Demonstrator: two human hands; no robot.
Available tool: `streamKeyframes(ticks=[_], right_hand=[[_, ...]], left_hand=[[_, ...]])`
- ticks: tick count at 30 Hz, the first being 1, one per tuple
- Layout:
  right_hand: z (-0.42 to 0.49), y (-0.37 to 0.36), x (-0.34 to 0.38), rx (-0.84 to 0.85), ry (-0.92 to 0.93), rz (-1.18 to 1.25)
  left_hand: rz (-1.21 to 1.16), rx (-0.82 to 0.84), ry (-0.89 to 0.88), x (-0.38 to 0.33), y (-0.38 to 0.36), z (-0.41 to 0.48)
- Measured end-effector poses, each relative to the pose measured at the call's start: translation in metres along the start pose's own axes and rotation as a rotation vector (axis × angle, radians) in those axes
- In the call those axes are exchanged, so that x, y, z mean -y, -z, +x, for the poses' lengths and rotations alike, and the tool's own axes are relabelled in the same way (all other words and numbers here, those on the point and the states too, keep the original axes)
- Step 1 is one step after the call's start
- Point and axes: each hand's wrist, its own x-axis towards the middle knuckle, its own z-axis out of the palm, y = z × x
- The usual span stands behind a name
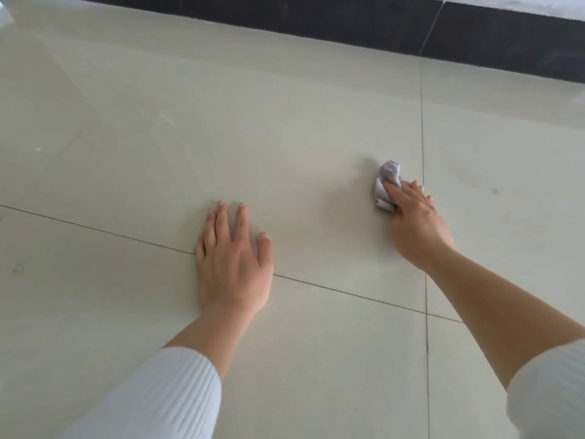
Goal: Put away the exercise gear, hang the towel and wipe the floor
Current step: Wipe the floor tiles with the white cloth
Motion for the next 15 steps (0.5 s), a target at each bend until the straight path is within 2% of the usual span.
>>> streamKeyframes(ticks=[5,8,11,13,15], right_hand=[[0.066,0.001,0.0,-0.066,-0.019,-0.045],[0.108,-0.001,0.011,-0.034,-0.057,-0.095],[0.132,-0.007,0.042,-0.003,-0.093,-0.023],[0.131,-0.024,0.076,0.025,-0.011,0.09],[0.115,-0.041,0.107,0.1,0.216,0.105]], left_hand=[[0.022,0.013,0.022,-0.004,0.003,0.002],[0.027,0.027,0.031,-0.005,0.004,0.001],[0.038,0.037,0.035,-0.004,0.004,0.001],[0.047,0.037,0.035,-0.003,0.003,0.001],[0.061,0.038,0.039,-0.003,0.003,0.001]])
